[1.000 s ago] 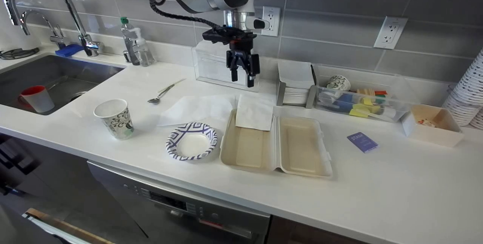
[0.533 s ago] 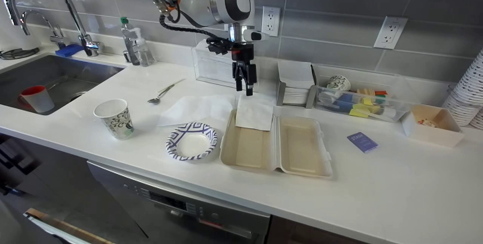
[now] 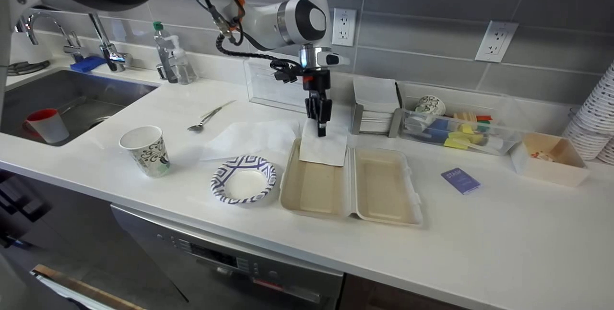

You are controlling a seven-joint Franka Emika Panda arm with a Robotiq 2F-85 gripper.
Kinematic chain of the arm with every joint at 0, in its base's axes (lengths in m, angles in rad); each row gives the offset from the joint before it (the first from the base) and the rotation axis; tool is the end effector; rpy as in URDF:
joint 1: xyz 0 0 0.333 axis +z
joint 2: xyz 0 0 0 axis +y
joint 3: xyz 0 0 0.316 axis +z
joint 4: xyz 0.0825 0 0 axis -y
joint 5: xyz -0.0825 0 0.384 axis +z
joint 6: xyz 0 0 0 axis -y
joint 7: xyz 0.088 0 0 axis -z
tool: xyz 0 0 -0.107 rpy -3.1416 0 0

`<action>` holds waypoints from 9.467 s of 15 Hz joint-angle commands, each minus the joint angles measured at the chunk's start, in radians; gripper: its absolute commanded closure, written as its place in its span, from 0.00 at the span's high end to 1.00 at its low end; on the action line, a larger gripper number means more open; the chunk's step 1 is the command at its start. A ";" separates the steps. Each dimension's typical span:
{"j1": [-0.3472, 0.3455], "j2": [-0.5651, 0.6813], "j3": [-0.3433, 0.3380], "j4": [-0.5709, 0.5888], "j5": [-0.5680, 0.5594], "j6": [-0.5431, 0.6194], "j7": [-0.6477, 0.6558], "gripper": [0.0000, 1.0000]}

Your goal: Cover the silver spoon with the napkins from the takeaway pack

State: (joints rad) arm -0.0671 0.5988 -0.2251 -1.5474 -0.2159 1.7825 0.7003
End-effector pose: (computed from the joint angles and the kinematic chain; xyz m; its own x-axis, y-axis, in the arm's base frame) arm 0.6319 -0.1891 0.2886 0.6111 -0.7881 -0.0739 -0.6812 -0.5712 0.4580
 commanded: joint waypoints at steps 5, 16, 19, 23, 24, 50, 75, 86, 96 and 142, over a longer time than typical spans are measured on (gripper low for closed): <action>0.022 -0.079 -0.004 -0.050 -0.053 -0.007 -0.013 0.00; 0.126 -0.387 0.080 -0.369 -0.337 0.090 -0.228 0.00; 0.167 -0.452 0.141 -0.443 -0.438 0.096 -0.208 0.00; 0.191 -0.499 0.225 -0.520 -0.541 0.161 -0.233 0.00; 0.172 -0.454 0.219 -0.444 -0.491 0.107 -0.215 0.01; 0.371 -0.115 0.361 -0.143 -0.674 0.141 -0.220 0.00; 0.507 -0.037 0.345 -0.059 -0.606 0.111 -0.238 0.71; 0.438 -0.236 0.354 -0.275 -0.642 0.066 -0.235 1.00; 0.380 -0.255 0.400 -0.270 -0.537 0.191 -0.237 1.00; 0.245 -1.014 0.349 -0.863 0.210 0.351 -0.605 1.00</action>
State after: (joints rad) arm 0.1978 -0.2400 0.1474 -2.3089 -0.0891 2.1885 0.1211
